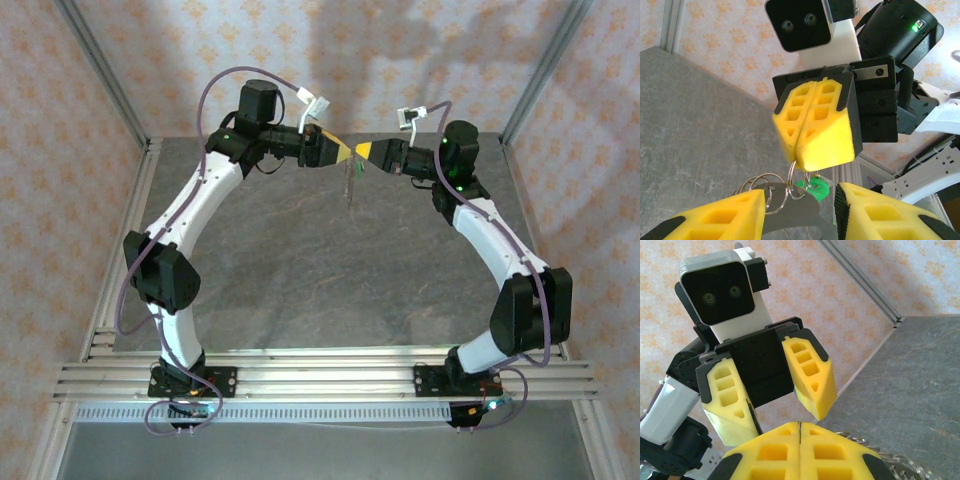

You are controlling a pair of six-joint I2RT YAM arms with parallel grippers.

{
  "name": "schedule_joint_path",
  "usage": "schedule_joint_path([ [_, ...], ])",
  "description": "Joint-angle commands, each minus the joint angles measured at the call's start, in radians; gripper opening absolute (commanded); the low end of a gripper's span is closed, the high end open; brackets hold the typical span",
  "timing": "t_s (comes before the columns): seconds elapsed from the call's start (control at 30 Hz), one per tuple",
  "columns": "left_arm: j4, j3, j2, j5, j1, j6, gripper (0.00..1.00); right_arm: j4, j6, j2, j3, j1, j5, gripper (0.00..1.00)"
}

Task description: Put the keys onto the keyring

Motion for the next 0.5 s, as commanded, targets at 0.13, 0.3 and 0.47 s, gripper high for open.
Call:
schedule_joint_path([
  [0.13, 0.123, -0.01, -0.004, 0.01, -0.005, -0.076, 0.41, 0.082, 0.013, -0.009, 0.014, -0.004, -0.032, 0.0],
  [0.3, 0.131, -0.001, 0.008, 0.008, -0.018, -0.084, 0.39, 0.09, 0.019, -0.012, 0.011, -0.004, -0.032, 0.0],
  [0.47, 0.138, 0.002, 0.018, 0.008, -0.027, -0.09, 0.37, 0.091, 0.016, -0.017, 0.007, -0.004, -0.03, 0.0],
])
